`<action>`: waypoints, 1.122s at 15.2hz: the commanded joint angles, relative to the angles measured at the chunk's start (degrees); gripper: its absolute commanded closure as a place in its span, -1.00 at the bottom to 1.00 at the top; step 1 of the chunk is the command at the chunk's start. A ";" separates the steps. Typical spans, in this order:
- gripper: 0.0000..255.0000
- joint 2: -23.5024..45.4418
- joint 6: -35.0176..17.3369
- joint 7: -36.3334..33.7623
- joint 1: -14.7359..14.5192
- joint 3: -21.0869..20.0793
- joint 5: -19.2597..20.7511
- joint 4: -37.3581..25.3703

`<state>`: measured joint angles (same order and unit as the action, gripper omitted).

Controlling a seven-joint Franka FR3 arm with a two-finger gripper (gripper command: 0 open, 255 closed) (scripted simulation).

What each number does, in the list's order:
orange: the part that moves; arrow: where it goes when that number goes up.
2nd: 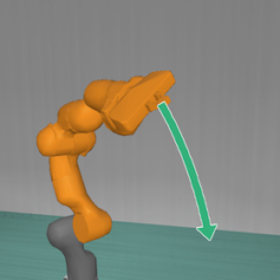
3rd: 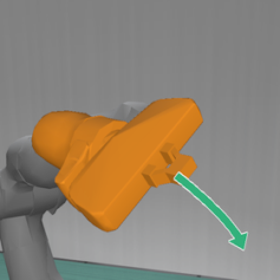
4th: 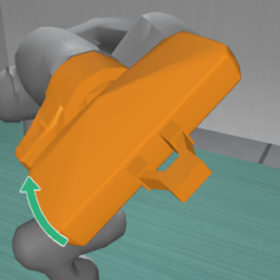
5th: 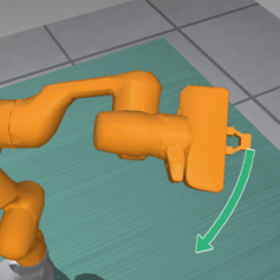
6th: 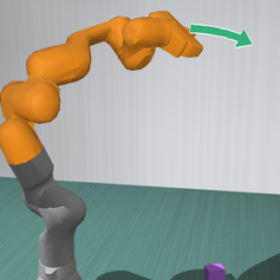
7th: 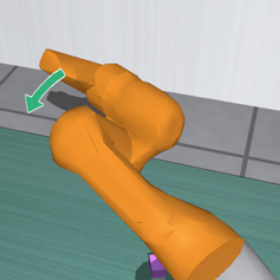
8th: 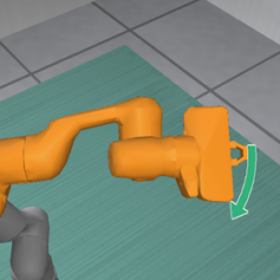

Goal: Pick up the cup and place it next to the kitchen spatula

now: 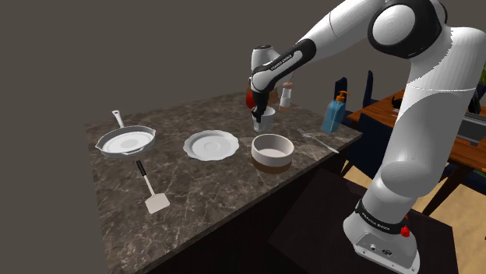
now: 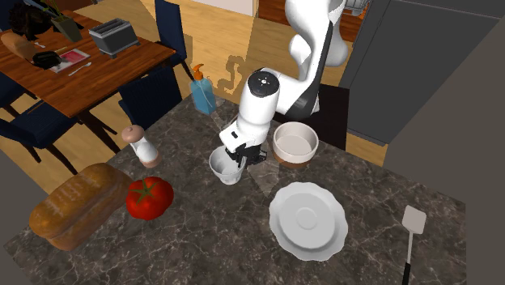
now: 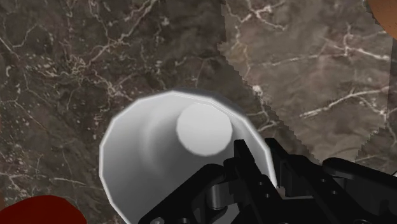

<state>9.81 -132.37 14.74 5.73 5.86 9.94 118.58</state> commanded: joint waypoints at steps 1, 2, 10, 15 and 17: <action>1.00 -0.40 0.68 0.10 -0.01 -0.01 -0.04 -0.29; 1.00 -0.81 1.37 0.21 -0.02 -0.02 -0.09 -0.59; 1.00 -3.59 7.02 1.04 -0.13 -0.13 -0.46 -3.50; 1.00 -4.98 10.61 1.54 -0.20 -0.19 -0.67 -5.71; 1.00 -5.46 12.05 1.74 -0.23 -0.21 -0.75 -6.69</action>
<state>4.62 -121.04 16.38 5.52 5.65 9.23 112.36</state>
